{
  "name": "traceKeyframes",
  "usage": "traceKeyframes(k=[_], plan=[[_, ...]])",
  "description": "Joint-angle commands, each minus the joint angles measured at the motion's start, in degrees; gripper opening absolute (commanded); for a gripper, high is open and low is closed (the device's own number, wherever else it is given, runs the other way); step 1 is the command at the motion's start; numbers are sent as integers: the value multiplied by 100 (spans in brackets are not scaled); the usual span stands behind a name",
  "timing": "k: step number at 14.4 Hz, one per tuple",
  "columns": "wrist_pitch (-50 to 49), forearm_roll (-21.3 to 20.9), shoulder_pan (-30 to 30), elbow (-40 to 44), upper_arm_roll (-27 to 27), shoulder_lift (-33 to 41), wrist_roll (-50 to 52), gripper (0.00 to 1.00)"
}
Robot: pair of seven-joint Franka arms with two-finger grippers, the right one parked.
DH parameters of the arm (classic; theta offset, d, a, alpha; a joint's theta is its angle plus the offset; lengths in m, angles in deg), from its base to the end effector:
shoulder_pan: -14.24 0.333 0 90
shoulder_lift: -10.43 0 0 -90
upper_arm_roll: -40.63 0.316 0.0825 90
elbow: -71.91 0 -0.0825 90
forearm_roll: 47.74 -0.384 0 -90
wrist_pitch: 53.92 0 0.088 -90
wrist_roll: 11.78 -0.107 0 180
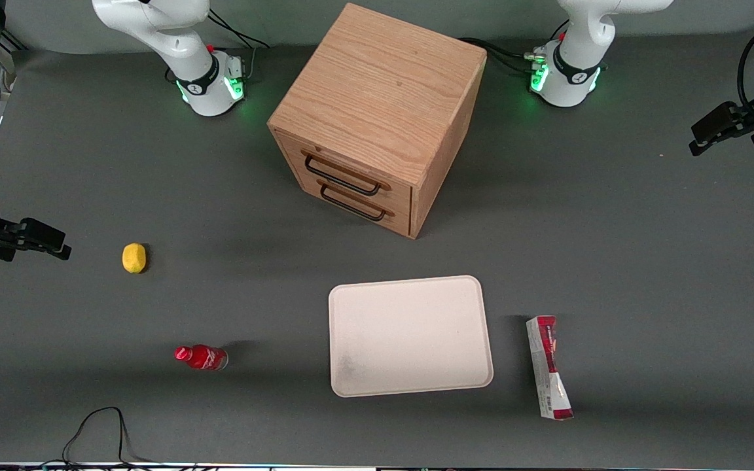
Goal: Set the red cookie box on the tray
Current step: 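Move the open left gripper down over the red-and-white cookie box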
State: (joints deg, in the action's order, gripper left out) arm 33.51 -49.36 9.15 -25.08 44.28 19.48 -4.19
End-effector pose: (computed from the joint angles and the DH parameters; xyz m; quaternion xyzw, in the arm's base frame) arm 0.4997 -0.0067 0.6464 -0.9985 -0.0538 0.0039 0.0095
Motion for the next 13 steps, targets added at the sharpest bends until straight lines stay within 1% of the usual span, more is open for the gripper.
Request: traceKeyframes(k=[1,4,6,7,10,12,13], plan=[[-103,-110,70,-57,-84,52,-143,100],[19,-102,70,-57,-84,-35,-371,100],[176,-76,44,65,-93,-403,-705,100],[265,-58,0,257,-102,-674,-715,100],[265,-23,-219,1301,-128,-1851,-627,100],[265,-23,-421,2232,-119,-2835,-575,99],[283,-5,-483,2646,-119,-3318,-357,99]])
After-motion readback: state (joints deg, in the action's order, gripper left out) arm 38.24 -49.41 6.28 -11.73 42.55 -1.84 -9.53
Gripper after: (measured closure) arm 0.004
